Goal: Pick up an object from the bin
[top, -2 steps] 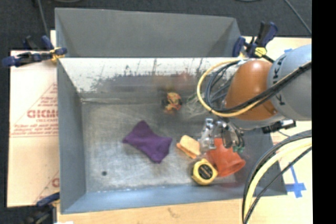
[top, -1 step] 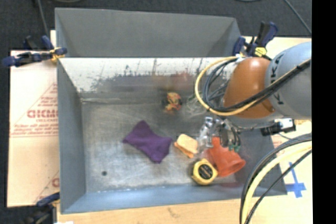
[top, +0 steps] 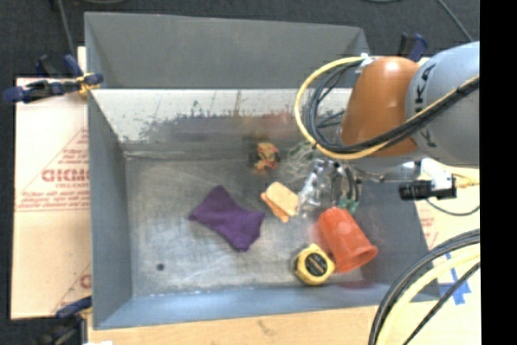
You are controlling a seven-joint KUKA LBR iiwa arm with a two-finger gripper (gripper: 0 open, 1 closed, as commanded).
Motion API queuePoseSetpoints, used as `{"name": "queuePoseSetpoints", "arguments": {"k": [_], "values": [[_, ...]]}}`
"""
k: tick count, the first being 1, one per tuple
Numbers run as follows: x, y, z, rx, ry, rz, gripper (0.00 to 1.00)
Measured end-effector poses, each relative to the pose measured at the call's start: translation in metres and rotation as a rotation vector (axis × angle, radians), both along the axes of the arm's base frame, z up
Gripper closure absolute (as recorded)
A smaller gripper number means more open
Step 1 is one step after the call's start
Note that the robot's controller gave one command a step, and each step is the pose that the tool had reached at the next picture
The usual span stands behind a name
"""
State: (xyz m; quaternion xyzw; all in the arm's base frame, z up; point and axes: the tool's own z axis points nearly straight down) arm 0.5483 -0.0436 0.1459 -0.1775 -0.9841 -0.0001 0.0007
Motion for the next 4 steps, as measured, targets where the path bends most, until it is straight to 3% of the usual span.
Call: {"name": "queuePoseSetpoints", "arguments": {"k": [1, 2, 3, 4], "values": [[0.008, 0.006, 0.028, -0.001, -0.011, -0.012, 1.0], [0.0, -0.001, 0.027, 0.0, -0.001, -0.028, 1.0], [0.008, -0.001, 0.045, -0.001, -0.003, -0.017, 1.0], [0.013, -0.001, 0.098, -0.001, 0.0, -0.055, 1.0]]}}
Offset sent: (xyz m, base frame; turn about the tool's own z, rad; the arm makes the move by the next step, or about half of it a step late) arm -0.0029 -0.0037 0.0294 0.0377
